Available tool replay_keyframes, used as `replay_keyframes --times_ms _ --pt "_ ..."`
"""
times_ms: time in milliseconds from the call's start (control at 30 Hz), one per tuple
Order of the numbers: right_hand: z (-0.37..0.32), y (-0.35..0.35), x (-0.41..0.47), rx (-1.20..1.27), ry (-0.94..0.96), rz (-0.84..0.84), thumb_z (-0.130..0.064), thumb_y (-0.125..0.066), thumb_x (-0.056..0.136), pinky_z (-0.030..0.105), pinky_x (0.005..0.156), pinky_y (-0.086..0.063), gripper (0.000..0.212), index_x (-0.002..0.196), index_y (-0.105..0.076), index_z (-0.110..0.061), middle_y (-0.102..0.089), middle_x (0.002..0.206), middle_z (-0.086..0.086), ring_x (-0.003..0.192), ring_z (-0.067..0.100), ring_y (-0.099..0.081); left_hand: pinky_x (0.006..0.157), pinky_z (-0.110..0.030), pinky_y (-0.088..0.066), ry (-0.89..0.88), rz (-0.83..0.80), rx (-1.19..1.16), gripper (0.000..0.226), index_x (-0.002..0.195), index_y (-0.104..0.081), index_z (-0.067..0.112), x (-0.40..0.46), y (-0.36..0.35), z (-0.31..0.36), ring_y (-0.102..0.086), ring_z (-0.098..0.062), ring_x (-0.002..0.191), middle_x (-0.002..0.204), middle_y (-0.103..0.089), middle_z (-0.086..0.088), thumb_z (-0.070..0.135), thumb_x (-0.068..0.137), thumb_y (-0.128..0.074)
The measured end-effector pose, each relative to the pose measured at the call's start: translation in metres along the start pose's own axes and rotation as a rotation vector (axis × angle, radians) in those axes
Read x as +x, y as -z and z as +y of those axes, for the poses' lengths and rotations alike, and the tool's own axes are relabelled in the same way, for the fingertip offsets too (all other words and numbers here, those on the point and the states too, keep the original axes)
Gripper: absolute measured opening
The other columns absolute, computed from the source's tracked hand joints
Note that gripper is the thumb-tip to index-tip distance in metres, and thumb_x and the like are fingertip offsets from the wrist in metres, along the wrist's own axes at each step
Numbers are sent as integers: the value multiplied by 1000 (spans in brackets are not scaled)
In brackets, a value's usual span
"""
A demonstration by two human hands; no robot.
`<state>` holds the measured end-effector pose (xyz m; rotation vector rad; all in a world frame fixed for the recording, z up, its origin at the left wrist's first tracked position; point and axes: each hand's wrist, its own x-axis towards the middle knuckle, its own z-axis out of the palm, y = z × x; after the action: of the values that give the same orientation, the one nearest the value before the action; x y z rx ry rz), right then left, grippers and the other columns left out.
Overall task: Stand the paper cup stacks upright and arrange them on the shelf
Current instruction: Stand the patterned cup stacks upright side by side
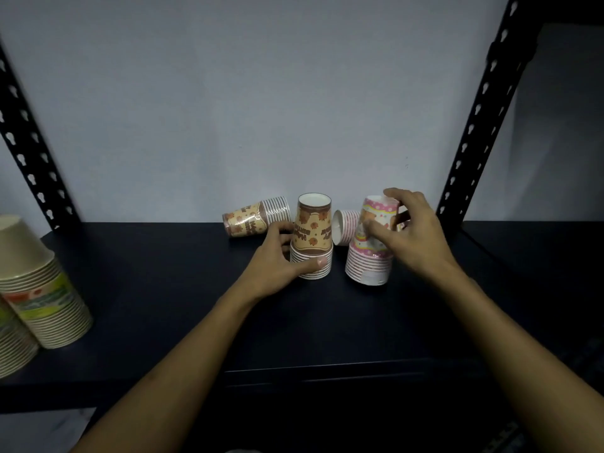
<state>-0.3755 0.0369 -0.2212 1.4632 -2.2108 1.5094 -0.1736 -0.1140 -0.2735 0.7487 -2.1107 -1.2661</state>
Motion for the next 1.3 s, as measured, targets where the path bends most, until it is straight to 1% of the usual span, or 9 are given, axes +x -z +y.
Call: replay_keyframes --times_ms 133,233,367,567,700,867,933,1133,1300 --pt "5 -12 -11 93 33 7 -30 -84 82 19 80 -51 66 138 -52 -20 -58 124 -2 99 12 -59 106 -41 -51 -10 27 46 78 132 -43 30 0 0 1 -62 -11 118 132 -60 6 45 71 -88" --pt "16 -15 -20 225 -59 -38 -42 -85 77 15 77 -52 70 136 -52 -27 -65 115 -5 100 5 -63 105 -41 -52 -20 32 43 76 132 -46 30 2 0 0 -63 -11 116 128 -63 7 42 71 -89" --pt "33 -14 -32 282 -129 -219 -38 -86 75 14 81 -55 73 140 -55 -25 -68 123 -6 105 0 -67 108 -40 -50 -20 -16 20 79 140 -45 25 4 2 -1 -63 -10 121 134 -63 4 36 74 -88" --pt "37 -15 -31 332 -121 -269 -39 -87 67 21 91 -57 71 132 -62 -21 -73 120 -10 107 1 -70 97 -17 -51 -42 -69 -20 82 146 -38 24 0 1 1 -63 -4 118 133 -64 2 28 79 -85" --pt "38 -14 -31 345 -129 -279 -41 -86 65 19 88 -57 72 130 -63 -19 -74 118 -10 106 1 -70 104 -40 -53 -49 -30 43 102 147 -37 35 0 -1 0 -63 -11 118 130 -62 7 53 62 -90" --pt "38 -14 -32 346 -147 -288 -41 -87 67 22 90 -57 69 128 -65 -19 -74 118 -10 106 1 -71 120 -41 -35 30 -203 -69 124 160 -10 35 4 11 -1 -51 -9 137 151 -53 6 30 68 -93" --pt "37 -13 -32 343 -157 -291 -37 -87 70 20 87 -57 65 129 -65 -20 -74 118 -10 105 1 -71 122 -43 -32 61 -235 -116 125 161 -5 33 4 16 -2 -52 -10 137 147 -58 4 18 72 -90" --pt "34 -13 -34 353 -168 -287 -26 -88 75 12 80 -55 56 127 -66 -18 -75 115 -11 101 -2 -71 104 -41 -52 -59 -45 80 122 154 -27 36 -3 6 1 -63 -12 118 133 -59 6 47 54 -97" --pt "33 -12 -35 345 -184 -290 -25 -87 77 9 77 -54 54 126 -66 -20 -73 114 -14 99 -6 -70 110 -32 -45 -67 -132 20 112 157 -27 29 -4 14 2 -57 -9 129 145 -55 3 24 67 -94"
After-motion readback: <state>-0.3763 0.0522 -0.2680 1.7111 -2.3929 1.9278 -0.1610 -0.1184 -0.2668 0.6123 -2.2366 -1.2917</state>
